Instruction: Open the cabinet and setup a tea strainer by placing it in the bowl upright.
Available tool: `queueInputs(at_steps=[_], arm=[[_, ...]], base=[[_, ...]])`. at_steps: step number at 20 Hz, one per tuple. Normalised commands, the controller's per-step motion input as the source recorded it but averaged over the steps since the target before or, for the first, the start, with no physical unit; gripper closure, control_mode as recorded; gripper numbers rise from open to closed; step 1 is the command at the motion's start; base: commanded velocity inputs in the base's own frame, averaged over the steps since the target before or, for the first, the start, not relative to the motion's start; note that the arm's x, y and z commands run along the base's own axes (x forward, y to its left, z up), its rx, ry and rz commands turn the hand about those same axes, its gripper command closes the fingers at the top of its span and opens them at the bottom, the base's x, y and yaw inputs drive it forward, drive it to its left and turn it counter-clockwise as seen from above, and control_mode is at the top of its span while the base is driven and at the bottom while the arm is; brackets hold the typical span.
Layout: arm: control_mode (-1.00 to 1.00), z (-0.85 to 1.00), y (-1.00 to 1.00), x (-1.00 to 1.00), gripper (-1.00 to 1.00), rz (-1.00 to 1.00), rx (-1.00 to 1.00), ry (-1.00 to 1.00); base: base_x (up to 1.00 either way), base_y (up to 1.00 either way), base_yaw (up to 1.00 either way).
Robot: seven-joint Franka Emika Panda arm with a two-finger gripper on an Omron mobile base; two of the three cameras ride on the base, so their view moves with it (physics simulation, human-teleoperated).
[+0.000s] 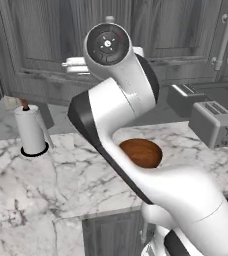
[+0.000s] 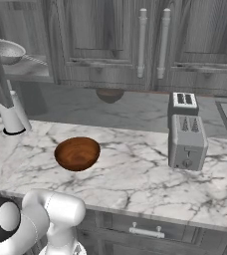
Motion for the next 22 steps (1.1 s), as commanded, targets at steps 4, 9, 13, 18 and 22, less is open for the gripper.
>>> queueInputs(at_steps=[4,9,13,18,22], arm=[[-1.00,0.00,0.62,-0.52,1.00,0.00,-0.03,0.00],[-1.00,0.00,0.33,-0.26,1.00,-0.01,0.00,0.00],[-1.00,0.00,0.29,-0.18,-1.00,0.00,0.00,0.00],[-1.00,0.00,0.20,-0.07,-1.00,0.00,0.00,0.00],[-1.00,0.00,0.03,0.00,-1.00,0.00,0.00,0.00]], base=[[0.00,0.00,0.00],[0.00,0.00,0.00],[0.00,0.00,0.00],[0.00,0.00,0.00],[0.00,0.00,0.00]])
